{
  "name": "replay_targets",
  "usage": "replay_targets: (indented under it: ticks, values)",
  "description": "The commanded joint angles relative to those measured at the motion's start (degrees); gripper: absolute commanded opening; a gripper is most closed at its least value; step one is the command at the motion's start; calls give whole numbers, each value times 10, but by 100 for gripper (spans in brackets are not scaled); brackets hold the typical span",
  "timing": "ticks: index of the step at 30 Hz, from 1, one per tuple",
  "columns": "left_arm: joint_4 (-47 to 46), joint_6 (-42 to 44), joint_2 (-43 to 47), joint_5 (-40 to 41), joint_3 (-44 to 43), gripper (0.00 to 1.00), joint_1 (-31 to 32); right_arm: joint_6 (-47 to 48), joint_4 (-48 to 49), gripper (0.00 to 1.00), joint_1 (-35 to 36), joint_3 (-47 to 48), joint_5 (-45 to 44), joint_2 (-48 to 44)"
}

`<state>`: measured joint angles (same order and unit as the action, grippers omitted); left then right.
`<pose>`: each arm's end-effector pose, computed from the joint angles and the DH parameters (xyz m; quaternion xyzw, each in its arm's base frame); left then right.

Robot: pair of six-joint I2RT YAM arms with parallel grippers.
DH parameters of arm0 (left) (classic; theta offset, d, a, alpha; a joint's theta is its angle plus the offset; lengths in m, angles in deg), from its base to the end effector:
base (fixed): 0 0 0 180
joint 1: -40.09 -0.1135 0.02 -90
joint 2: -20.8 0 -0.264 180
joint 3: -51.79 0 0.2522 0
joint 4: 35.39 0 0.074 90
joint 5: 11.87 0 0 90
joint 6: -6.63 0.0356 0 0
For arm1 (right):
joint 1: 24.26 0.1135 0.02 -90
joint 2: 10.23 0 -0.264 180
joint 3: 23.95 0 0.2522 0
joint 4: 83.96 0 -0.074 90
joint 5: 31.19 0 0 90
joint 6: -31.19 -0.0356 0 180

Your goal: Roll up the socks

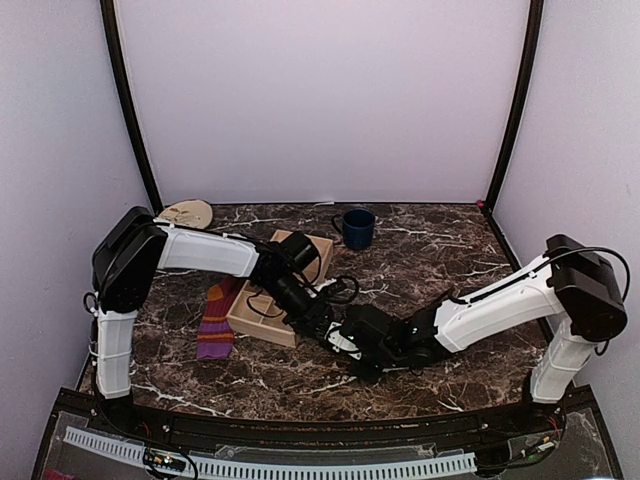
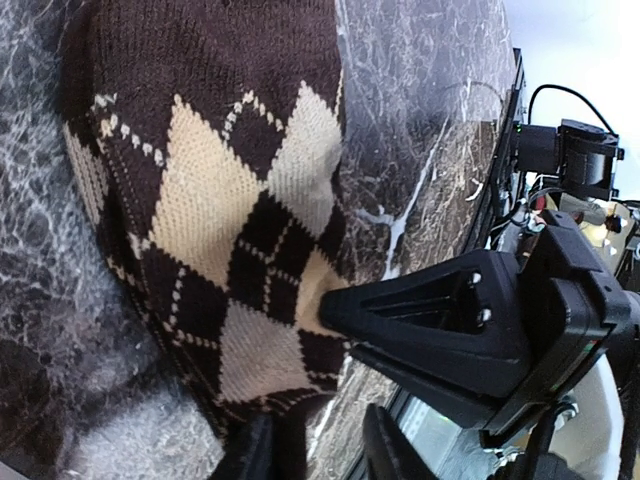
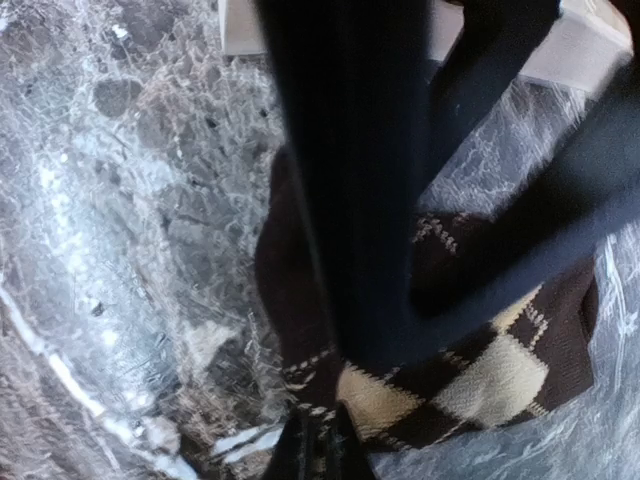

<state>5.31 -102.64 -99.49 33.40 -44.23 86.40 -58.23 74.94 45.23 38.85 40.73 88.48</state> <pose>0.2755 -0.3247 0.1478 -0.2912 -0.8585 0.4208 0.0327 0.1235 0.2986 0.1361 -0.5071 0.8010 0.0344 0.3164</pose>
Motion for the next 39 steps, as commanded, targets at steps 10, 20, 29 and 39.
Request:
replay_targets:
  ticks: [10,20,29,39]
  values:
    - [-32,-51,44,121,31,42,-11,-38,-66,0,-31,26,92,-27]
    - [-101,-101,104,169,82,42,-11,-74,-86,0,-47,11,163,-53]
    - [-197,-140,153,196,143,43,-8,-71,-123,0,-84,25,266,-39]
    - [-246,-141,189,234,183,42,13,-66,-155,0,-130,55,380,-10]
